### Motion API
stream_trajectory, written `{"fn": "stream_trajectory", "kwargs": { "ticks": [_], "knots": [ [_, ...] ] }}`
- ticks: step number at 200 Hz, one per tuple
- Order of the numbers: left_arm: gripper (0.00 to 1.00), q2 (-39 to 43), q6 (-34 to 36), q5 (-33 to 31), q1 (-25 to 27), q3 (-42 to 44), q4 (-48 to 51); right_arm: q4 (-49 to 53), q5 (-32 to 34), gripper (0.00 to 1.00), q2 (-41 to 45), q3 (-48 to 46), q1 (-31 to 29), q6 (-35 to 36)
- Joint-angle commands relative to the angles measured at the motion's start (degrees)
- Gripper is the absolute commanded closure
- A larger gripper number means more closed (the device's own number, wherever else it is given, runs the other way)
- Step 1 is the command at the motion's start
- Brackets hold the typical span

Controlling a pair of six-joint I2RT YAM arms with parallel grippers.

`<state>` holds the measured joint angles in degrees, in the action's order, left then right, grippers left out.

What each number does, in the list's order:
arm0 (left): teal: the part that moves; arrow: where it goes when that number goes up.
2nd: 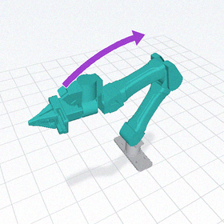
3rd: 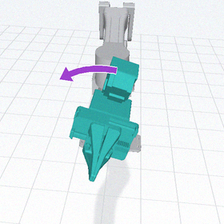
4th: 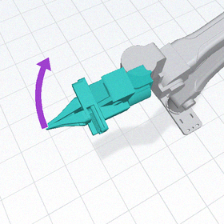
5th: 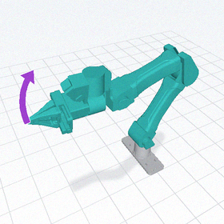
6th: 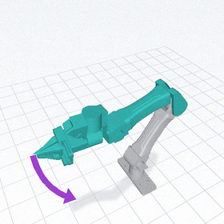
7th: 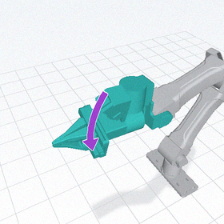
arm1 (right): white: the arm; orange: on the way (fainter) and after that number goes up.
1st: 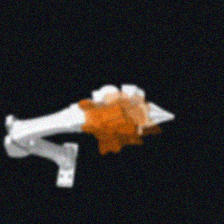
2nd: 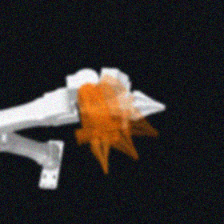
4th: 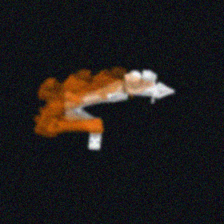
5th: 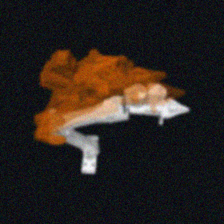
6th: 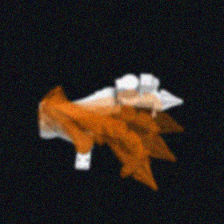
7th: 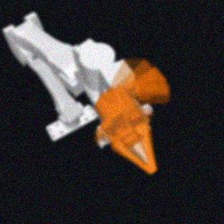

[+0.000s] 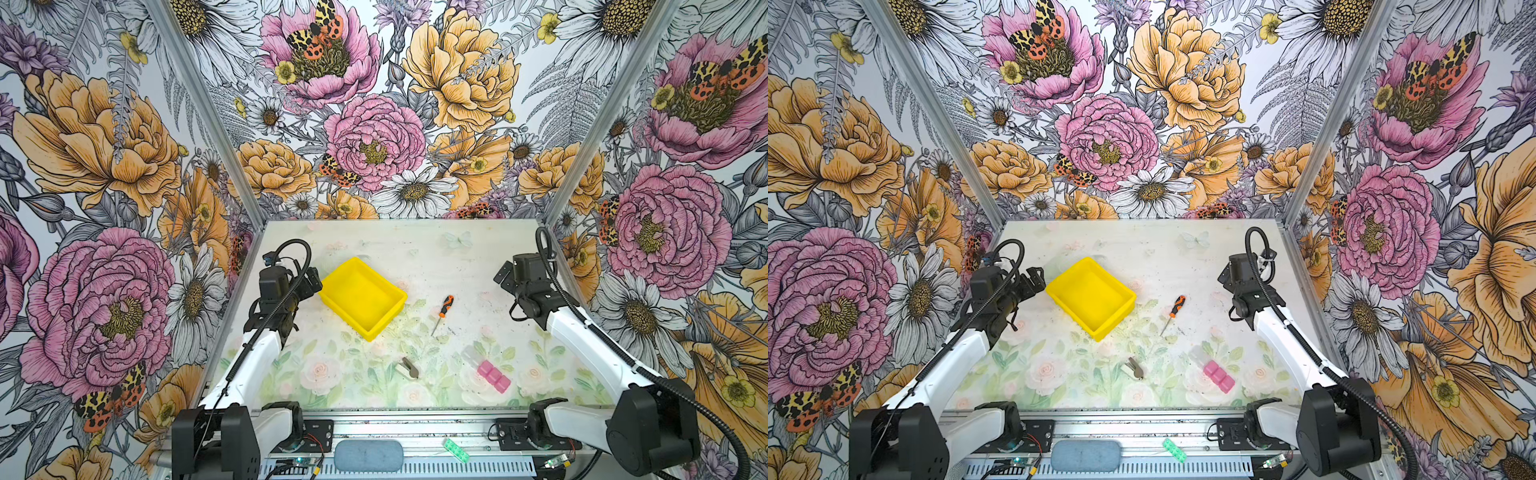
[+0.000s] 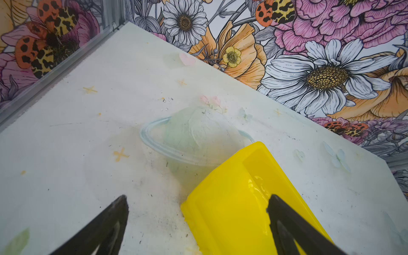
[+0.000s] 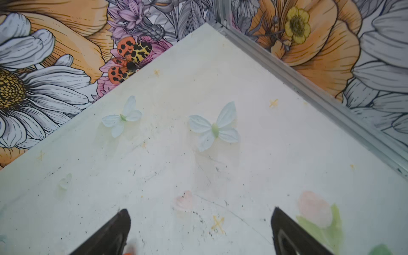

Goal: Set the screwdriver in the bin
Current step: 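Reach the right gripper toward the screwdriver while the left arm nears the bin, then lower the right gripper over the screwdriver handle and close on it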

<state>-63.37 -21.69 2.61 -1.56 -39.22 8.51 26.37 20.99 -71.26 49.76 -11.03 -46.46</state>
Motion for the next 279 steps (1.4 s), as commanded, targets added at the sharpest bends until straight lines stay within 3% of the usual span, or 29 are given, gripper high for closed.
{"fn": "stream_trajectory", "kwargs": {
  "ticks": [1,19,66,157,192,234,279],
  "knots": [
    [0.01,0.4,-2.4,6.5,1.3,-3.9,9.8,7.6,-3.5,0.01,-2.6,3.8,-3.0,-8.4],
    [0.01,1.2,-3.4,11.3,2.5,-3.9,10.5,9.0,-3.9,0.0,-5.0,6.2,-6.5,-9.3],
    [0.01,4.0,-4.5,15.4,7.9,-4.3,13.1,10.5,-6.6,0.0,-12.4,11.2,-12.7,-10.8],
    [0.01,9.8,-1.4,22.9,21.5,-5.3,14.7,10.9,-8.1,0.0,-23.9,17.2,-17.8,-10.5],
    [0.02,11.7,-0.3,23.4,26.7,-4.5,14.8,10.8,-7.8,0.01,-27.8,18.8,-18.6,-9.5],
    [0.01,13.7,-2.5,19.5,31.3,-2.4,14.9,10.7,-7.8,0.01,-31.5,20.9,-19.9,-9.2],
    [0.01,15.2,-2.9,15.3,32.9,-0.8,15.9,10.7,-8.0,0.01,-34.4,21.7,-21.1,-8.5]
  ]
}}
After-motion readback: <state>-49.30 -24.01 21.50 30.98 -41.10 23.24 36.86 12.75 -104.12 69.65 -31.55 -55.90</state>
